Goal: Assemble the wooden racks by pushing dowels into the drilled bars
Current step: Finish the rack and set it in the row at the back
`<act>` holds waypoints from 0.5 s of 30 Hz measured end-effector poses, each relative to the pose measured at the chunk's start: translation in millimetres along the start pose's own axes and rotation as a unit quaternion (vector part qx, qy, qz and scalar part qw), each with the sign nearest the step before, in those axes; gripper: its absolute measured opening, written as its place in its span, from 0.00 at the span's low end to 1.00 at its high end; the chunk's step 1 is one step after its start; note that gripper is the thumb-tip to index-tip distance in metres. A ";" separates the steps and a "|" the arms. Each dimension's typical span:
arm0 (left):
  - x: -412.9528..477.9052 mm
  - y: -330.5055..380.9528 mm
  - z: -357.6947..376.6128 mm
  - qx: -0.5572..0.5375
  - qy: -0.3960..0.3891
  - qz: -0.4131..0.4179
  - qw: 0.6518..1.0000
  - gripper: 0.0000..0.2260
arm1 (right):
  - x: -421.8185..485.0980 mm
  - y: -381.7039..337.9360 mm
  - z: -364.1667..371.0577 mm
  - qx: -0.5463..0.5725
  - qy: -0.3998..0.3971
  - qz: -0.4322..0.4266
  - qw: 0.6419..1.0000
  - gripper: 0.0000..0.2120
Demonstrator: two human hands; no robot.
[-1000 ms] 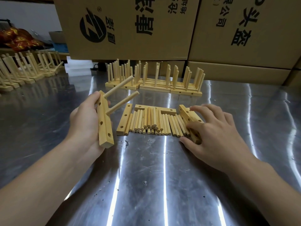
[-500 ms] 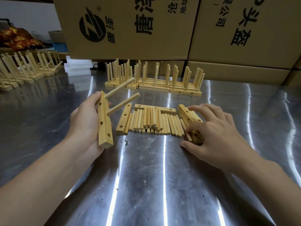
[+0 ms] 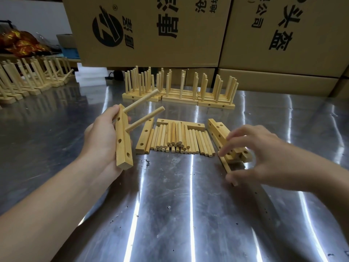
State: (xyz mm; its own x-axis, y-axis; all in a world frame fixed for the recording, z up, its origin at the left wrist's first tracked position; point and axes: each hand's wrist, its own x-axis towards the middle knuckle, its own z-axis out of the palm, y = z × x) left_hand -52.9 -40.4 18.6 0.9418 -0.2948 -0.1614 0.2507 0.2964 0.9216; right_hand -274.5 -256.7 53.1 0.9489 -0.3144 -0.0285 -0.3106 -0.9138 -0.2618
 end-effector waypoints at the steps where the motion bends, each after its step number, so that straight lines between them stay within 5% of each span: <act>1: -0.1 -0.1 0.1 0.000 -0.001 -0.001 1.000 0.13 | -0.4 0.5 -2.5 0.007 0.020 0.011 1.000 0.15; 3: -1.0 -0.3 0.1 0.001 -0.003 -0.001 1.000 0.14 | 0.7 0.9 -5.1 0.006 0.049 0.050 0.998 0.07; 11: -6.5 -2.0 2.7 0.002 -0.009 -0.007 1.000 0.13 | -1.3 -11.0 8.5 0.018 -0.065 0.117 0.991 0.16; 13: -8.2 -2.0 4.0 0.001 -0.013 -0.009 1.000 0.12 | -4.2 -15.0 3.4 0.157 -0.098 0.076 0.980 0.14; 15: -9.6 -2.2 4.8 -0.001 -0.018 -0.013 1.000 0.12 | -4.6 -20.4 -1.8 0.367 -0.092 0.029 0.925 0.14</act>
State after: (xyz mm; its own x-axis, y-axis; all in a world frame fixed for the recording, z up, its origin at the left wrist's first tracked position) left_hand -63.6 -42.6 19.9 0.9262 -0.3353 -0.1723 0.2752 0.2892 0.9168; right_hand -272.6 -237.0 60.3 0.9463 -0.2459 -0.2097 -0.3038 -0.4551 -0.8370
